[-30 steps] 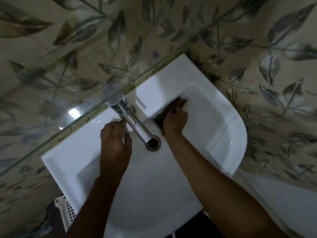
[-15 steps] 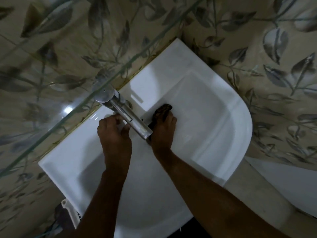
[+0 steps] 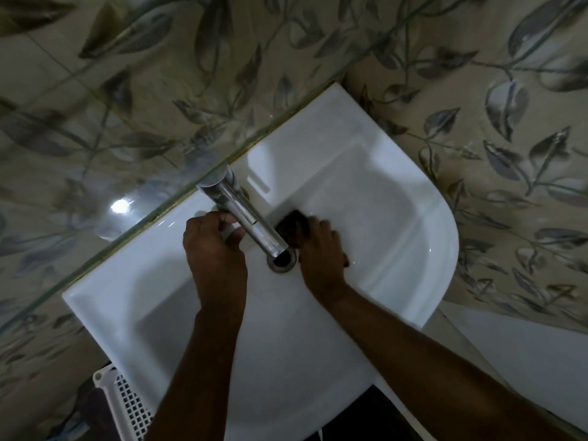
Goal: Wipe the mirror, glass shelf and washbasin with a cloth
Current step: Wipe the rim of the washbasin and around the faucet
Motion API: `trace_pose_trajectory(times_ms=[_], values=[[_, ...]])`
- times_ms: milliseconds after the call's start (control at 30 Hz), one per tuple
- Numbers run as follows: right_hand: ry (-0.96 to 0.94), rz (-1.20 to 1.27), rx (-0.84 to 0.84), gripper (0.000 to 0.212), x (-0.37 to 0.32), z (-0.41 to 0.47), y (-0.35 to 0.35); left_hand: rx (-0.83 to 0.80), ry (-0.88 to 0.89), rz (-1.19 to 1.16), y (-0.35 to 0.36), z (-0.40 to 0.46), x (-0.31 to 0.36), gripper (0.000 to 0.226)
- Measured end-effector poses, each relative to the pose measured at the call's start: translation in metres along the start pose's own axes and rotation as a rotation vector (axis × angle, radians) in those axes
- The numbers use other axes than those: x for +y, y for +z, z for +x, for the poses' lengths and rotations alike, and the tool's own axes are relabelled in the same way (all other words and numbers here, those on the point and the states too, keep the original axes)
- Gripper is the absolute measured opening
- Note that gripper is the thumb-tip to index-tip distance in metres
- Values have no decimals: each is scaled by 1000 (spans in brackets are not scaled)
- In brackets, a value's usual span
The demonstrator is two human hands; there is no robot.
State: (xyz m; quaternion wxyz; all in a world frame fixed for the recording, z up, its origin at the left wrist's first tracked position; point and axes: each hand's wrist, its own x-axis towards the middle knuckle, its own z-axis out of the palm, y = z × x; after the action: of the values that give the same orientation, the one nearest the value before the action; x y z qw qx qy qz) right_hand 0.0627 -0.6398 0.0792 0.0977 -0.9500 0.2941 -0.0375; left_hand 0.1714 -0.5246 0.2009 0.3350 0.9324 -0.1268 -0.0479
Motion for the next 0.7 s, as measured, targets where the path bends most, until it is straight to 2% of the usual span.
trace_pose_trajectory(times_ms=[67, 133, 200, 267, 333, 533, 567, 633, 700], values=[[52, -40, 110, 28, 28, 19, -13, 5, 2, -54, -4, -2, 7, 26], [67, -94, 163, 36, 51, 33, -29, 9, 1, -94, -8, -3, 12, 27], [68, -165, 114, 44, 55, 34, -34, 10, -14, -113, -8, -3, 14, 28], [142, -158, 67, 44, 41, 20, -23, 16, -19, -122, -7, -3, 12, 29], [204, -74, -23, 49, 12, -3, -13, 14, -12, -116, -7, -3, 10, 30], [202, 218, -304, 64, -96, -54, -7, 17, -50, -155, -5, -2, 9, 29], [169, 221, -352, 62, -104, -59, -7, 13, -45, -155, -3, -2, 6, 31], [4, 245, -400, 46, -112, -70, -14, 7, -32, -148, 1, 0, -2, 32], [-168, 337, -417, 37, -109, -82, -26, 3, -16, -115, 4, 1, -10, 26]])
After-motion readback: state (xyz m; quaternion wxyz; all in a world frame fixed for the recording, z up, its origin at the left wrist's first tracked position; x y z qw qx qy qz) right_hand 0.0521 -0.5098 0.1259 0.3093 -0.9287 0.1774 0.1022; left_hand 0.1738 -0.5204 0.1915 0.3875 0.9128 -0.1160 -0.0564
